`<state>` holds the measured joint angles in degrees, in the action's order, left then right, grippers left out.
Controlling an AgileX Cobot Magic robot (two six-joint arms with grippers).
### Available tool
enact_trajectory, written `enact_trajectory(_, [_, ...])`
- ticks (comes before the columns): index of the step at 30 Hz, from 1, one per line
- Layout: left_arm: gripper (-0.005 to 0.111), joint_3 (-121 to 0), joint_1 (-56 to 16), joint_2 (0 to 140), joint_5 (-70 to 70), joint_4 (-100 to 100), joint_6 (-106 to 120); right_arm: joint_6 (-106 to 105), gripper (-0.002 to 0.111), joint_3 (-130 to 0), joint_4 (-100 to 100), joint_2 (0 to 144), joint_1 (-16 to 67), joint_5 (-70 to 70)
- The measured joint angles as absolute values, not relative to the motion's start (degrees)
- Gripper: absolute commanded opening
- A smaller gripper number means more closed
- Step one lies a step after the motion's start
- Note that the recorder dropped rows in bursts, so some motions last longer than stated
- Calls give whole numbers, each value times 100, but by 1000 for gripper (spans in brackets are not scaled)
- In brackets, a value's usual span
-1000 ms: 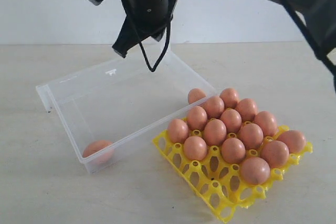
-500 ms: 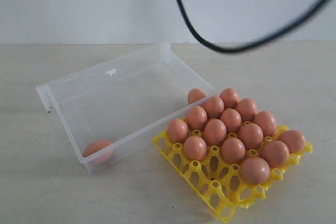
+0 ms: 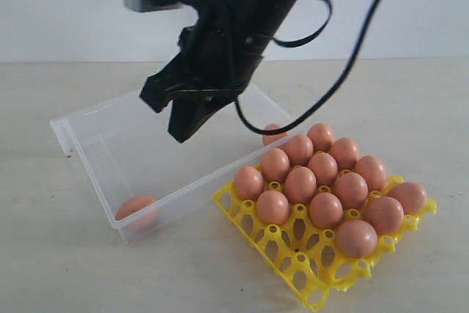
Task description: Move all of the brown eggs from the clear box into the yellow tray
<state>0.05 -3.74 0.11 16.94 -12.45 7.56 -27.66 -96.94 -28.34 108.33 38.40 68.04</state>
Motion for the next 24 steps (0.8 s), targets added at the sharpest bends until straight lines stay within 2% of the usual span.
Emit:
enact_trajectory(4, [-4, 5, -374, 11, 1694, -1245, 756, -3435, 4, -10653, -2846, 12062, 4051, 6840])
enact_trajectory(9, [-4, 5, -374, 11, 1694, -1245, 756, -4255, 45, -11126, -2761, 12703, 4255, 6578])
enact_trajectory(12, [-4, 5, -374, 11, 1694, -1245, 756, -4456, 60, -11172, -2580, 12799, 4373, 6076])
enact_trajectory(19, [-4, 5, -374, 11, 1694, -1245, 756, -4522, 61, -11184, -1411, 13093, 4717, 5766])
enact_trajectory(24, [-4, 5, -374, 11, 1694, -1245, 756, -4522, 61, -11184, -1329, 13225, 4731, 5731])
